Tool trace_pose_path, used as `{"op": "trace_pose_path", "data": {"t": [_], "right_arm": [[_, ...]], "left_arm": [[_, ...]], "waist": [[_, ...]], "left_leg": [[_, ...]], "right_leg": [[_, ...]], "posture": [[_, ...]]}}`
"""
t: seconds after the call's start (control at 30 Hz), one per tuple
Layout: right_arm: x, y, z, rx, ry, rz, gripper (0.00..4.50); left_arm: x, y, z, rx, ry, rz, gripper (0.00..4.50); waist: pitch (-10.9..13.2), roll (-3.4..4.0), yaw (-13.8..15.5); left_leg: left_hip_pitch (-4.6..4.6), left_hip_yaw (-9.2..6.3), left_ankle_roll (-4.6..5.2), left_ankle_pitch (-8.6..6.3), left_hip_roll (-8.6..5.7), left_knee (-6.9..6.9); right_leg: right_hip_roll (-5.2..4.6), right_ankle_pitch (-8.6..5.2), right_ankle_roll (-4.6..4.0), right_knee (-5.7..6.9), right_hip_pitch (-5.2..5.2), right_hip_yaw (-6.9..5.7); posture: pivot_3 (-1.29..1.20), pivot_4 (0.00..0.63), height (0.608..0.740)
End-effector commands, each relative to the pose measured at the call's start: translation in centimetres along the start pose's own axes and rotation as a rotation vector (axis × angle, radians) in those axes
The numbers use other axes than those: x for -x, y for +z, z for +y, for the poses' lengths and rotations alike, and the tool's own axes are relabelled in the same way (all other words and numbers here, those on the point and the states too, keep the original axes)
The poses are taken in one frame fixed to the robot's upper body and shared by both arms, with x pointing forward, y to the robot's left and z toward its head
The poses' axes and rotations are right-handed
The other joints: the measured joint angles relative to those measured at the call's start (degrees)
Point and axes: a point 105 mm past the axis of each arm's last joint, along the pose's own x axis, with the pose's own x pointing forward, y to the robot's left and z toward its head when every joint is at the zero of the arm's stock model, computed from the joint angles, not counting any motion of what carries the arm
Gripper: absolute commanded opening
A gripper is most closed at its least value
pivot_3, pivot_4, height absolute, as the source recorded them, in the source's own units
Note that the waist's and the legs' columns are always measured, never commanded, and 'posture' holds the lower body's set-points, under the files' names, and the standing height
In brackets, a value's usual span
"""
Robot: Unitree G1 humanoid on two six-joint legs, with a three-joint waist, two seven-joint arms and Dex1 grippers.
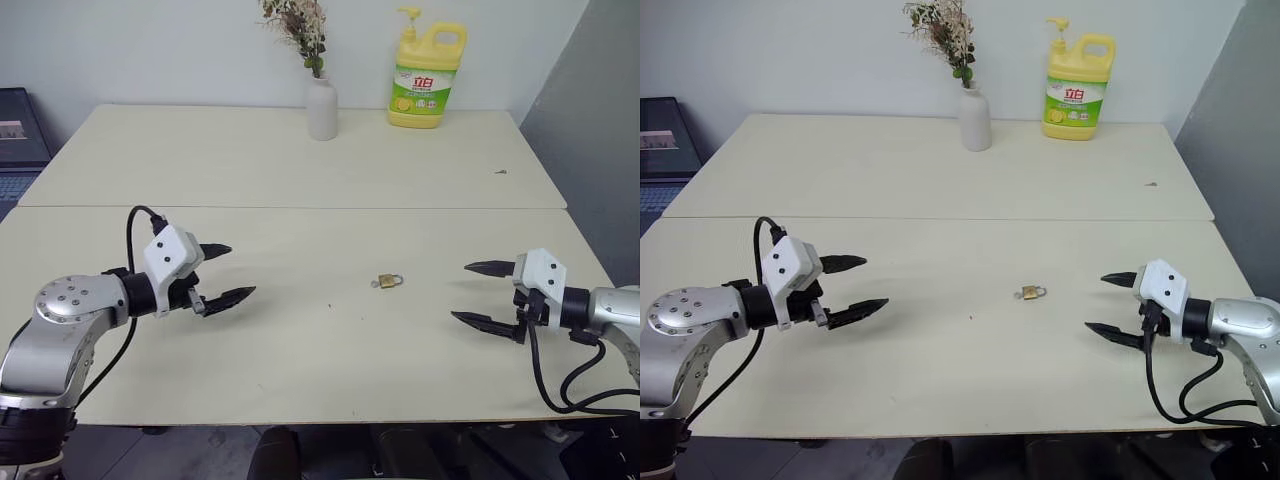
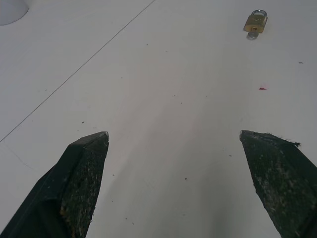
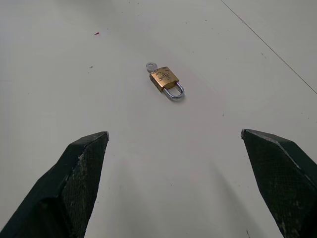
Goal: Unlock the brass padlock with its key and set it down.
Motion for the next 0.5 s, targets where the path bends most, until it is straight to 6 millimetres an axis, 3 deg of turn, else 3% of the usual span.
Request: {"op": "trace_pose_path", "data": {"t": [0.03,0.5], "right_arm": [[0.0,1.1,-0.1,0.039,-0.01,-0.026,4.5],[-1.0,0.7,0.2,0.023,-0.008,-0.024,4.5]], "left_arm": [[0.5,1.3,-0.1,-0.026,-0.02,-0.041,4.45],[0.3,2.2,0.1,-0.069,-0.026,-0.074,4.45]], "waist": [[0.0,0.0,0.0],[0.0,0.0,0.02]], "left_leg": [[0.0,0.0,0.0,0.0,0.0,0.0],[-0.01,0.0,0.0,0.0,0.0,0.03]], "right_leg": [[0.0,0.0,0.0,0.0,0.0,0.0],[0.0,0.01,0.0,0.01,0.0,0.0]], "posture": [[0.0,0.15,0.74],[0.0,0.15,0.74]]}}
